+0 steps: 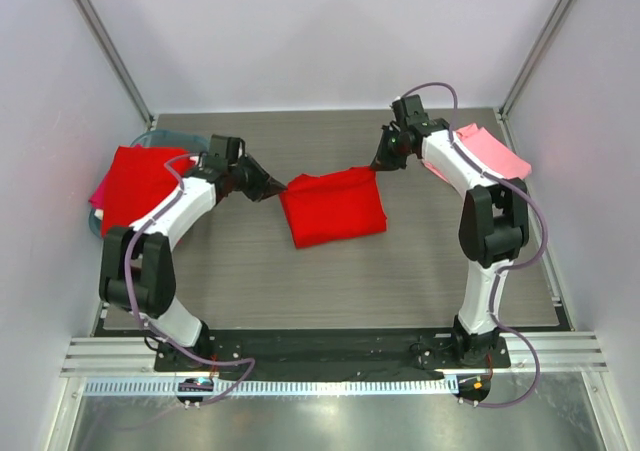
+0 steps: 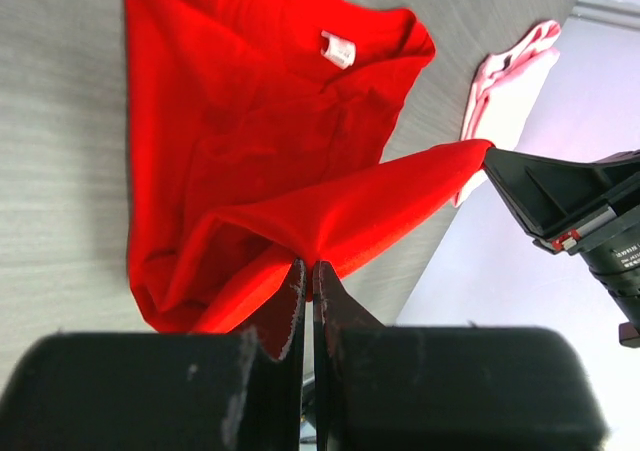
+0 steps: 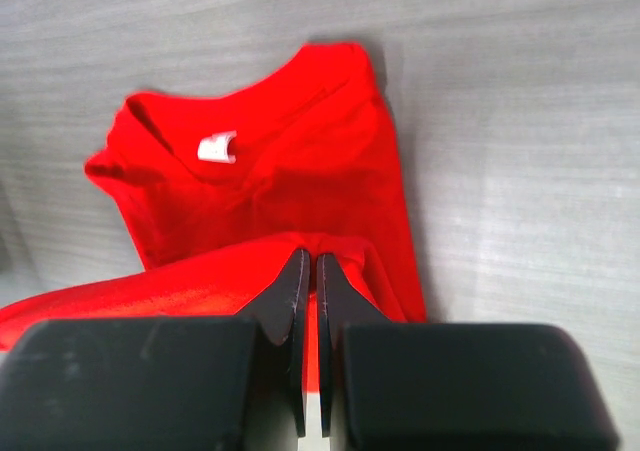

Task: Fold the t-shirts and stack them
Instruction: Fold the tshirt

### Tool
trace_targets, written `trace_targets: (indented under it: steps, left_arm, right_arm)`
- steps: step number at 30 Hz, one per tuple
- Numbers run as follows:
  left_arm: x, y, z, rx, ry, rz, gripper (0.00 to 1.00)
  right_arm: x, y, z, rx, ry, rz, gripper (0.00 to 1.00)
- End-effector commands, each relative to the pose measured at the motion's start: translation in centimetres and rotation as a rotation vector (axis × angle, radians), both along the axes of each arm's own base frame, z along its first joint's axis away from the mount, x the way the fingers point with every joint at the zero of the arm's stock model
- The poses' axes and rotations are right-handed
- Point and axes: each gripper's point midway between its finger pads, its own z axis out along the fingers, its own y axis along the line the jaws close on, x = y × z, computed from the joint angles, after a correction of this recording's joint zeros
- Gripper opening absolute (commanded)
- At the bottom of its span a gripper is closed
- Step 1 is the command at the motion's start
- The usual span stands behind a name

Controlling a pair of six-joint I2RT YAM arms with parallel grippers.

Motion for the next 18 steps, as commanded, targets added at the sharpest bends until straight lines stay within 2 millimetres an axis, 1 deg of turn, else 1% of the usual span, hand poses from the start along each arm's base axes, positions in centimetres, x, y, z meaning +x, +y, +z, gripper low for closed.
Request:
trace_targets:
  steps: [1,3,4,5,6,7,8,9,10,11,12,13,14,15,16,17,18]
  left_arm:
    - [2.3,0.3,2.3,-0.012,-0.099,-0.023,0.00]
    - [3.0,0.5,2.5,-0.002,-0.112,-0.020,0.00]
    - [3.3,0.6,1.8,0.010,-0.105,-0.021,0.00]
    - [3.7,0.7,1.9,0.011,-0.110,-0.019,0.00]
    - [4.0,0.7,1.7,0.012,-0.105,-0.020,0.00]
    - [4.4,0.8,0.9,0.013,-0.088,-0.017,0.00]
    - [4.7,0.8,1.0,0.008,-0.092,-0.020,0.00]
    - [5.0,0.9,0.8,0.009,-0.087,-0.014,0.00]
    - [5.3,1.0,0.6,0.007,-0.087,-0.012,0.00]
    - [5.8,1.3,0.3,0.009,-0.082,-0.005,0.00]
    - [6.1,1.5,0.1,0.011,-0.084,0.002,0.00]
    - [6.5,1.7,0.2,0.013,-0.092,0.010,0.00]
    - [7.0,1.8,-0.3,0.017,-0.088,0.014,0.00]
    - [7.2,2.0,-0.5,0.023,-0.086,0.018,0.00]
    - [7.4,2.0,-0.7,0.024,-0.083,0.021,0.00]
    - [7.8,2.2,-0.8,0.026,-0.084,0.025,0.00]
    - [8.0,2.3,-1.8,0.032,-0.069,0.024,0.03]
  right_arm:
    - [3.3,-0.7,2.8,0.022,-0.108,-0.018,0.01]
    - [4.3,-0.3,2.5,0.039,-0.109,-0.010,0.01]
    - [4.5,0.0,2.4,0.055,-0.105,-0.007,0.01]
    - [5.1,0.0,2.9,0.064,-0.120,-0.006,0.01]
    - [5.5,0.1,2.0,0.065,-0.106,-0.006,0.01]
    - [5.8,0.2,2.0,0.071,-0.109,-0.005,0.01]
    - [6.4,0.4,2.3,0.083,-0.119,-0.004,0.01]
    - [6.7,0.4,1.6,0.086,-0.108,-0.003,0.01]
    - [7.1,0.4,1.4,0.092,-0.105,-0.004,0.01]
    - [7.5,0.8,1.9,0.109,-0.119,0.004,0.01]
    - [7.9,0.7,1.8,0.115,-0.121,0.002,0.01]
    - [8.2,1.0,1.0,0.117,-0.109,0.005,0.01]
    - [8.6,1.2,1.2,0.131,-0.113,0.007,0.02]
    - [8.9,1.3,0.9,0.139,-0.112,0.010,0.02]
    - [9.1,1.6,0.1,0.149,-0.100,0.018,0.04]
    - [9.4,1.9,0.1,0.163,-0.104,0.026,0.07]
    - [9.5,2.2,-0.2,0.180,-0.094,0.027,0.15]
